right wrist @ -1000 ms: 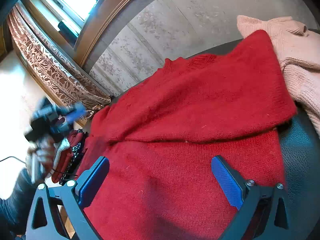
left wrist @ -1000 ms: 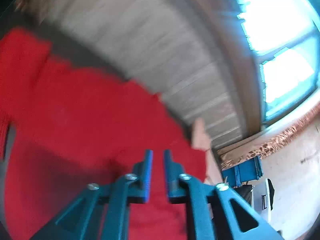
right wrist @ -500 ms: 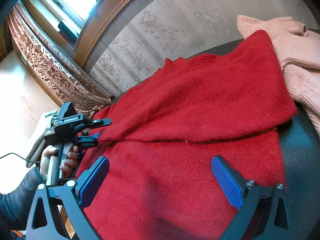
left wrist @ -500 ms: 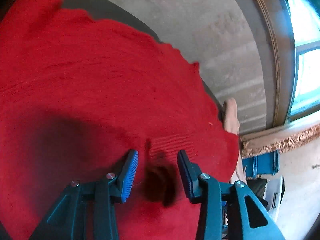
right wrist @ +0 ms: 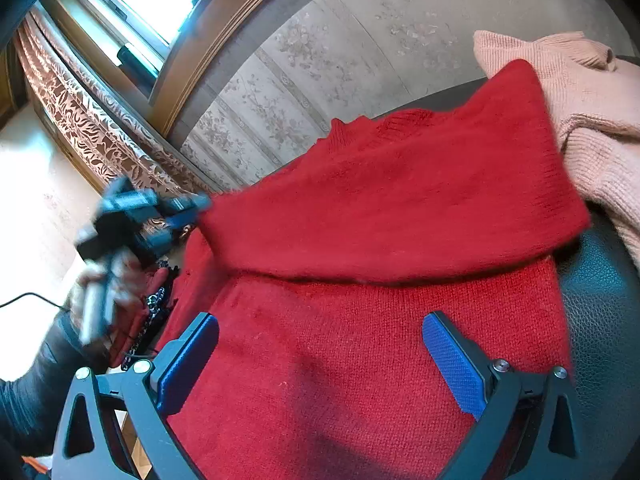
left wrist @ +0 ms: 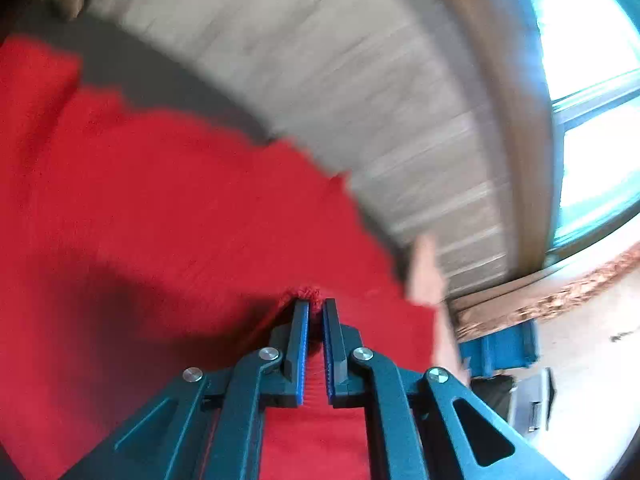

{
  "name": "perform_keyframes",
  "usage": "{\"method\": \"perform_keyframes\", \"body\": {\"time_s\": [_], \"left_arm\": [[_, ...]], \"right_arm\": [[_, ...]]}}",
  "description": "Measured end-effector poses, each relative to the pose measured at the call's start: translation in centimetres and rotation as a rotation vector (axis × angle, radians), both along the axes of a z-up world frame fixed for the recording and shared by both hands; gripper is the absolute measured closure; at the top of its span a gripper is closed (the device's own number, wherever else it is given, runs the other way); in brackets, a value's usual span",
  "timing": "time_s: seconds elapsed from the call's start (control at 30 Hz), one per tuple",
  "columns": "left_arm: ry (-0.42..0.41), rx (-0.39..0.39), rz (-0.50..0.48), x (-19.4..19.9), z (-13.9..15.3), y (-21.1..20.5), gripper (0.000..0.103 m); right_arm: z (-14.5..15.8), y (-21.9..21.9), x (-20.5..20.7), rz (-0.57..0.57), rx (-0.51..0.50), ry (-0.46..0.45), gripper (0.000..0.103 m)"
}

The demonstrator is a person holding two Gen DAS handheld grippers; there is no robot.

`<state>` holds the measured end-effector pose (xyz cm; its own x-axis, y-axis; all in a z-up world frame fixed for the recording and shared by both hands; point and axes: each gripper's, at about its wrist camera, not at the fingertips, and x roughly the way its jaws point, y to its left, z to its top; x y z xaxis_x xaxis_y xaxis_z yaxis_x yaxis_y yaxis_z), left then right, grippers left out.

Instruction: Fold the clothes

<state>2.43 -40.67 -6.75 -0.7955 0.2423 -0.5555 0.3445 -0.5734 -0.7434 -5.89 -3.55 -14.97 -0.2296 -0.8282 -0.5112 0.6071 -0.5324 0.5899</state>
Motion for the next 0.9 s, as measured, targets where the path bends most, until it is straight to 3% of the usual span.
{"method": "perform_keyframes", "body": {"time_s": [0.1,0.2,0.33,0.57,0.63,0.77,0.9], "left_arm": [[0.018,-0.054,0.04,-0.4,2.6,-1.5,0.098],[-0.039,-0.066,0.09,-0.1,2.5,-3.2,0.098],[-0.094,-0.013,0.16,2.4,0.1,-5.9,0.098],[-0.254,0.071,0.153,3.0,-6.3,-7.6,0.096],[-0.198,0.132,0.185,3.5,-6.5,-8.7,0.096],[-0.091,0.227,0.211,5.1,-6.4,-10.5,0.073],[-0.095,0.2,0.214,6.2,-6.6,-11.1,0.065]], "right_arm": [[0.0,0.1,0.0,0.001,-0.002,0.002,0.0],[0.1,0.0,0.0,0.001,-0.004,0.001,0.0],[0.0,0.1,0.0,0.002,-0.009,0.0,0.0],[0.0,0.2,0.2,0.002,-0.009,0.001,0.0],[0.0,0.2,0.2,0.003,-0.009,0.001,0.0],[0.0,0.1,0.1,0.004,-0.011,0.001,0.0],[0.1,0.0,0.1,0.005,-0.006,0.003,0.0]]}}
